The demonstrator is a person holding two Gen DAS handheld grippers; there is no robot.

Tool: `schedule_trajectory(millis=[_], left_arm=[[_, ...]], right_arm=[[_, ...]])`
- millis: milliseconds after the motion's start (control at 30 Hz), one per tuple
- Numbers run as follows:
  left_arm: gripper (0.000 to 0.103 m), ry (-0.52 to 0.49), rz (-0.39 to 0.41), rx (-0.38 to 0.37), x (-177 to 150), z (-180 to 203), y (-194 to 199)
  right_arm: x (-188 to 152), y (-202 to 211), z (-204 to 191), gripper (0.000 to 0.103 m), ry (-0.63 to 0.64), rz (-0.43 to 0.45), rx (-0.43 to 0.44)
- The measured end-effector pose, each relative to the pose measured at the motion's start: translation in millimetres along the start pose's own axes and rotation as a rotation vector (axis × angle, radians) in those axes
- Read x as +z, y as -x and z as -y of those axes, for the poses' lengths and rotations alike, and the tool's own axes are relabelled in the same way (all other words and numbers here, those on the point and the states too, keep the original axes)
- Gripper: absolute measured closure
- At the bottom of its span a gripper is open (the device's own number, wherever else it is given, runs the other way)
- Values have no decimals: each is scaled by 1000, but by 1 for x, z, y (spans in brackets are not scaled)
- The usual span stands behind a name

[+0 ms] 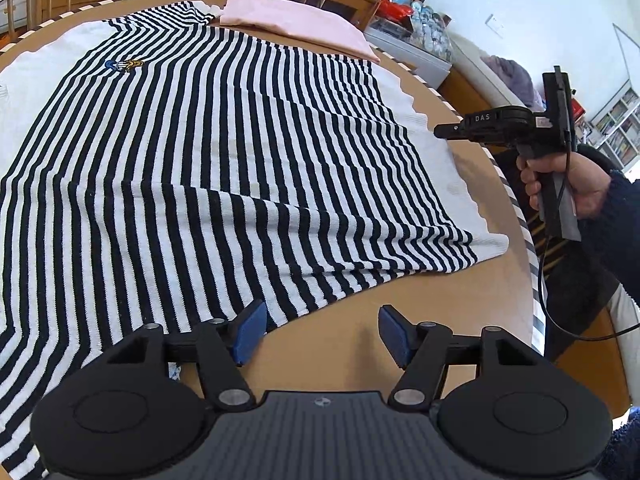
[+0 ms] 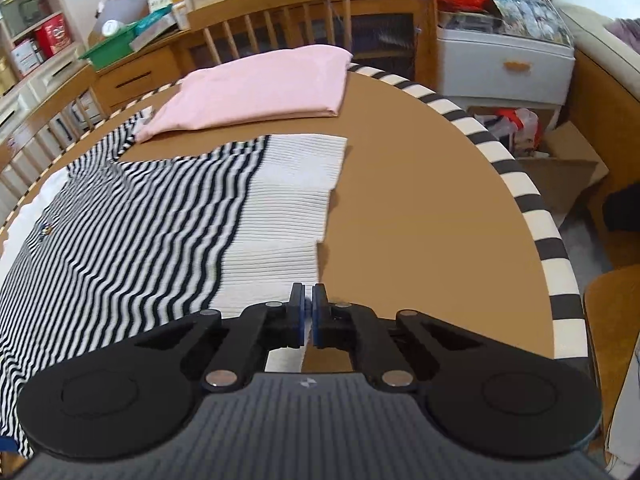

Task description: Fold clothes

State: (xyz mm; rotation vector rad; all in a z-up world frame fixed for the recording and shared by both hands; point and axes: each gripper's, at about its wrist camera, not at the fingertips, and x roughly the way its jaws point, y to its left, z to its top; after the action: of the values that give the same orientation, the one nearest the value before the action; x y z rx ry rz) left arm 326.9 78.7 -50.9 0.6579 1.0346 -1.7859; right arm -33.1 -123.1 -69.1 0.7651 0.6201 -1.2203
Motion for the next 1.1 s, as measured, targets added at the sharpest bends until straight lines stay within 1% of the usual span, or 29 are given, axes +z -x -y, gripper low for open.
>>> schedule_trajectory(millis=[100, 167, 233, 333, 367, 400, 433, 500, 567, 667, 767, 833, 900, 933, 967, 1000, 1100], left_arm=[[37, 6, -2, -3, 0, 1, -1], [37, 9, -3, -6, 0, 2, -1], [35, 11, -5, -9, 0, 2, -1], [32, 10, -8, -9, 1, 5, -3], [31, 10, -9, -8, 1, 5, -3], [31, 9, -9, -8, 2, 6, -4], [31, 11, -10, -7, 2, 7, -4], [29, 16, -11, -3, 3, 8, -5], [28, 19, -10, 0, 3, 10, -6], [26, 20, -10, 6, 3, 12, -7], [25, 25, -10, 11, 4, 15, -13], [25, 31, -11, 10, 5, 17, -16], [25, 38, -11, 9, 5, 16, -17], [25, 41, -11, 7, 5, 15, -17], [25, 46, -11, 6, 5, 15, -17], [25, 50, -11, 5, 5, 14, -15], [25, 45, -15, 5, 5, 14, -16]], right_arm=[[1, -1, 11, 101, -27, 0, -33], [0, 1, 13, 101, -14, 1, -28], [0, 3, 12, 95, 5, 10, -20], [6, 1, 6, 90, 15, 45, 6], [12, -1, 4, 90, 13, 60, 10], [19, -5, 2, 83, 13, 78, 9], [27, -7, -1, 73, 15, 97, 9], [46, -16, -7, 73, 37, 121, 16], [65, -29, -20, 73, 97, 110, 32], [88, -53, -46, 73, 242, 86, 44], [103, -77, -70, 74, 349, 54, 76], [110, -89, -84, 74, 410, 24, 108], [110, -101, -96, 75, 485, -25, 106], [110, -108, -101, 80, 519, -60, 100], [109, -110, -103, 87, 537, -61, 108], [110, -112, -105, 100, 547, -68, 103], [117, -116, -105, 102, 551, -62, 54]])
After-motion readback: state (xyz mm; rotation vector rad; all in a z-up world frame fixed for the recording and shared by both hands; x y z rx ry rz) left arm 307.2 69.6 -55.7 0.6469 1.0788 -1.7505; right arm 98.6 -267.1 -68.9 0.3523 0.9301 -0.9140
